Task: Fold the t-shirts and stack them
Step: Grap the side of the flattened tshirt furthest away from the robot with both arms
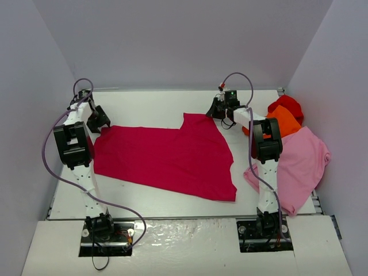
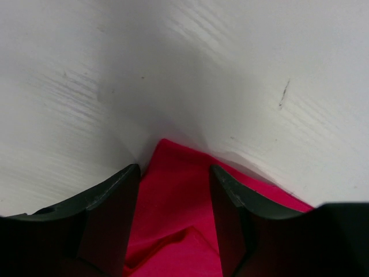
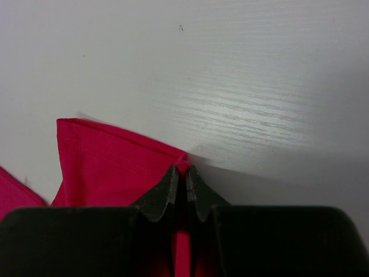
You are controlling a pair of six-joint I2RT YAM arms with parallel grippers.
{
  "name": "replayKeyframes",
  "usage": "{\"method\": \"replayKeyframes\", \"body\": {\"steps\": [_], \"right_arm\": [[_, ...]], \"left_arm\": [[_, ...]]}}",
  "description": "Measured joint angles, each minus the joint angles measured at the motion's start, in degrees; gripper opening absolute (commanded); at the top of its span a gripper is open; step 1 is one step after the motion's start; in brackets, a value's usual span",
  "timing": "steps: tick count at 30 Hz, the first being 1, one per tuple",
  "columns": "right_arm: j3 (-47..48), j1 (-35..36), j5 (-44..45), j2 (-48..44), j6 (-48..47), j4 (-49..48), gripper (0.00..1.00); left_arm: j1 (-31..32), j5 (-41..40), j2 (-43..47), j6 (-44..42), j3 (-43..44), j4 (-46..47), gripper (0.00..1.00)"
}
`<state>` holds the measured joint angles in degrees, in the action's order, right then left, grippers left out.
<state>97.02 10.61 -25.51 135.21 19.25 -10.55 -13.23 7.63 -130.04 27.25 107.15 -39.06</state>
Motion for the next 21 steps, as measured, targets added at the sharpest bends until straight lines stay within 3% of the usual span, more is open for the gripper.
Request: {"method": "replayKeyframes", "body": {"steps": [8, 21], "right_arm": [[-0.2, 0.0, -0.1, -0.1, 0.0, 0.0, 0.0], [-0.7, 0.0, -0.4, -0.5, 0.0, 0.0, 0.0]], "left_arm": [[0.0, -4.1, 2.4, 0.2, -3.7, -0.2, 0.49], [0.0, -5.1, 1.1, 0.3, -1.5, -2.9, 0.49]]}}
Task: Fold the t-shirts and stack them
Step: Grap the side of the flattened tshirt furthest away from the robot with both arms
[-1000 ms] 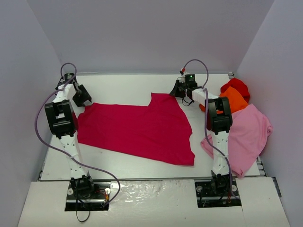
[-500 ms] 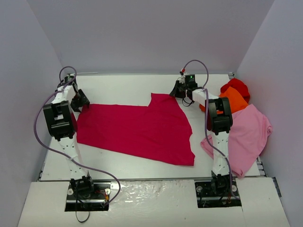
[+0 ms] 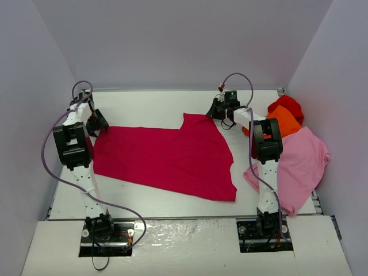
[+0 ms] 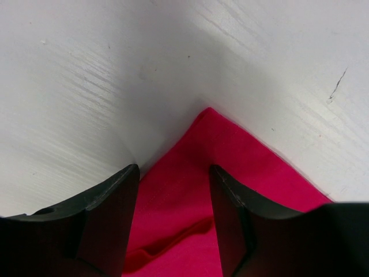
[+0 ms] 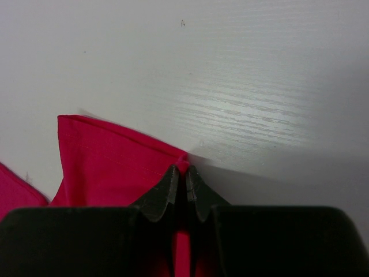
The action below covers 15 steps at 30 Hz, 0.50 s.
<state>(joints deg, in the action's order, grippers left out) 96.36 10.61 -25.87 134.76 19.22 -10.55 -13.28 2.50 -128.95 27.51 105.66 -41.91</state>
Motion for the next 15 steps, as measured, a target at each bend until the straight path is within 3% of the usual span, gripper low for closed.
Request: {"method": "replayKeyframes", "body": {"steps": [13, 15], "right_arm": [[0.1, 0.0, 0.0, 0.0, 0.0, 0.1, 0.0], [0.1, 0.0, 0.0, 0.0, 0.0, 0.1, 0.0]], "left_arm": [[0.0, 0.2, -2.9, 0.0, 4.7, 0.5, 0.48], [0.0, 0.4, -3.2, 0.0, 5.1, 0.7, 0.44]]}}
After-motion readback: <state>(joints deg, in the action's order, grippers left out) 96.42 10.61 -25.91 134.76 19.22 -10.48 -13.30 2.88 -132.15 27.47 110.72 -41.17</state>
